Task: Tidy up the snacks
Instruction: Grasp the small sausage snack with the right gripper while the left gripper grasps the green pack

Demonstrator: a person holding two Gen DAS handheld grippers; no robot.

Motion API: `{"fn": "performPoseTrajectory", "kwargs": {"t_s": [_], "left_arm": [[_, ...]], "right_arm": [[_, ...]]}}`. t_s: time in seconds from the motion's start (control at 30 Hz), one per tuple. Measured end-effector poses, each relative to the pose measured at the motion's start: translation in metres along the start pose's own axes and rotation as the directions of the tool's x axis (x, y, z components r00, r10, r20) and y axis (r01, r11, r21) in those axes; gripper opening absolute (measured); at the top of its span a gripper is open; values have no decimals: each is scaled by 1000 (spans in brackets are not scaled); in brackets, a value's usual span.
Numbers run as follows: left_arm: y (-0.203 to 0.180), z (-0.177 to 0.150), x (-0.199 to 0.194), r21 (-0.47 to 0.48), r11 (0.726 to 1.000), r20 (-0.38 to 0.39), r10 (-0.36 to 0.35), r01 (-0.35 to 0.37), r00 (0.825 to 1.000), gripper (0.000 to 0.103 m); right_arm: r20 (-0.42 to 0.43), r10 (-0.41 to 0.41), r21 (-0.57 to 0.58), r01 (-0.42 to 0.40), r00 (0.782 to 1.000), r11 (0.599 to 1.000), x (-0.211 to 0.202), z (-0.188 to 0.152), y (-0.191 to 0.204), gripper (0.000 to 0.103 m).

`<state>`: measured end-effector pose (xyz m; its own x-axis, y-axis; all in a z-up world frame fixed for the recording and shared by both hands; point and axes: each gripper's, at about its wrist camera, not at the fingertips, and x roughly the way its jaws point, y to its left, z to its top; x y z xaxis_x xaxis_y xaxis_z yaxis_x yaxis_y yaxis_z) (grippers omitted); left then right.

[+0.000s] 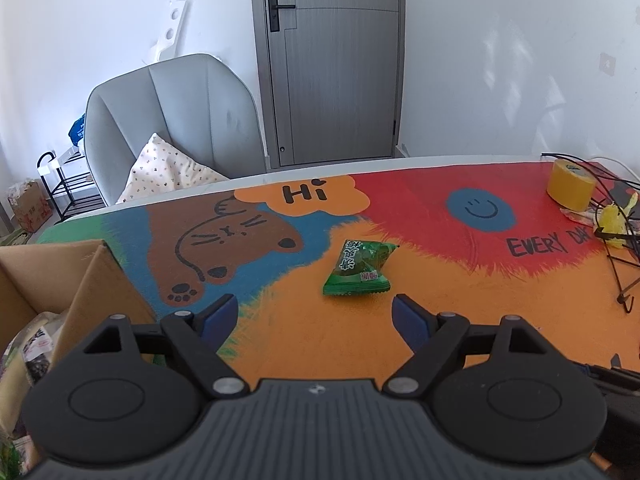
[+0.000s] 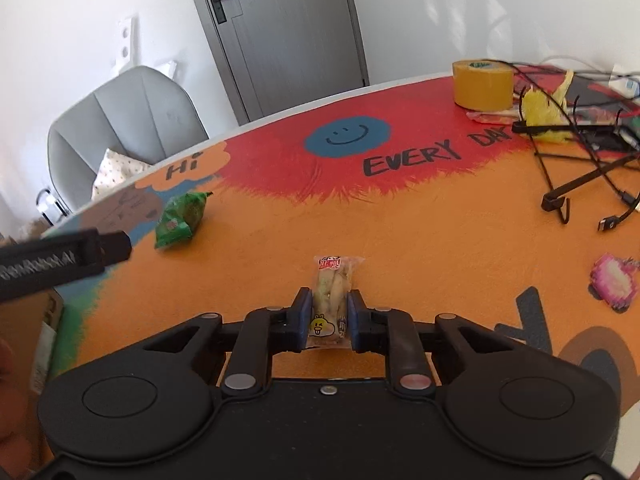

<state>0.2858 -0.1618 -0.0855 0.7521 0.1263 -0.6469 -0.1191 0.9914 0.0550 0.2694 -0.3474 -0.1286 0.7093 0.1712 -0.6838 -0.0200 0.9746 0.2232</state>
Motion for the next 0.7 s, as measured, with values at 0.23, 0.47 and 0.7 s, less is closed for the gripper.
{"fn": "performPoseTrajectory", "kwargs": {"t_s": [0.23,0.47,0.7], "left_arm": [[-10,6,20,15,1000,-6,19,-19,1000,83],[-23,12,39,41,999,-5,24,-24,1000,83],[-26,16,61,44,998,-16,46,-45,999,83]], "right_arm": [[42,27,42,-29,999,999,-3,14,-10,20],[64,40,98,-46,997,994,3,15,-28,20],[74,57,130,-66,996,989,5,15,-37,20]]}}
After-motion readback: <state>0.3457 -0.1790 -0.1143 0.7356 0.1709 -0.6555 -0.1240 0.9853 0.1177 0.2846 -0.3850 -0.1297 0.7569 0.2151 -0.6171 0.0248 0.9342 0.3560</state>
